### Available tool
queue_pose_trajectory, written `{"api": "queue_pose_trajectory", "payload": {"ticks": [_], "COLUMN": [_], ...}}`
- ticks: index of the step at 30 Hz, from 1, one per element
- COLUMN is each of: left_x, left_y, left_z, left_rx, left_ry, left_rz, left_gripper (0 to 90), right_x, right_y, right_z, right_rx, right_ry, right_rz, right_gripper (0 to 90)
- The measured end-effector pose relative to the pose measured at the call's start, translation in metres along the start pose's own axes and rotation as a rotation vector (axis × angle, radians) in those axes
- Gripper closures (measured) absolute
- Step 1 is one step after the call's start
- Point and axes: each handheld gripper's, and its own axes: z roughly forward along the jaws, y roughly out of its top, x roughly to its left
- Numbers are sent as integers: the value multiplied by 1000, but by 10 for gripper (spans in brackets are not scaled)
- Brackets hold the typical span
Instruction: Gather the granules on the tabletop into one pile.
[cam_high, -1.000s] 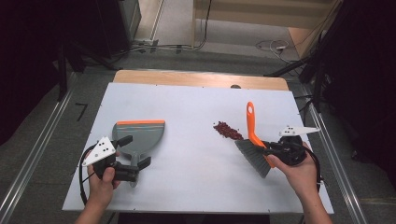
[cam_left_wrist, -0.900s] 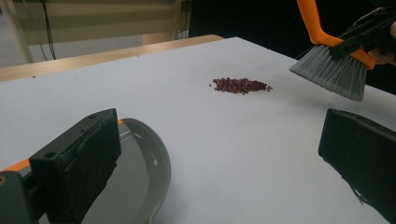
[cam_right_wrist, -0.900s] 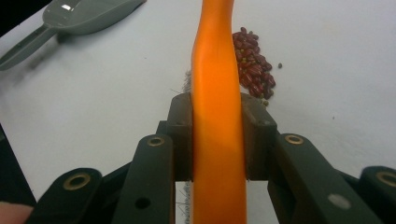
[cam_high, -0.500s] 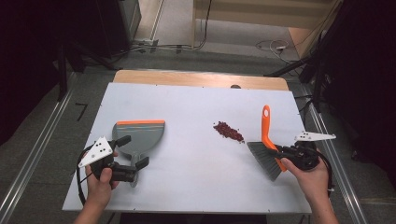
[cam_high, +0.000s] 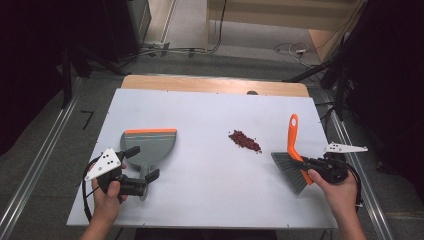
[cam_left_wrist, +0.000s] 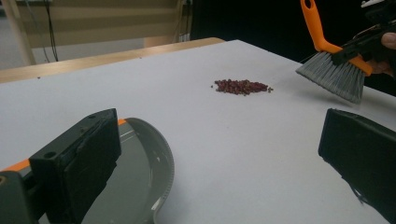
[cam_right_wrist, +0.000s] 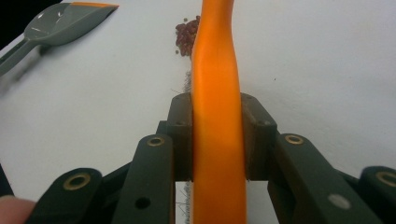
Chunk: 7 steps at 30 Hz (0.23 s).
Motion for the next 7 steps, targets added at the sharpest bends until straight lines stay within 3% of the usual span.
{"api": "queue_pose_trajectory", "payload": {"ticks": [7], "left_x": [1], "left_y": [0], "left_z": [0], "left_rx": [0], "left_ry": [2], "left_rz": [-2], "left_gripper": [0], "right_x": [-2], "right_y": [-1], "right_z": [-1], "right_rx": [-2], "right_ry": [-10], "right_rz": [6], "right_gripper": [683]}}
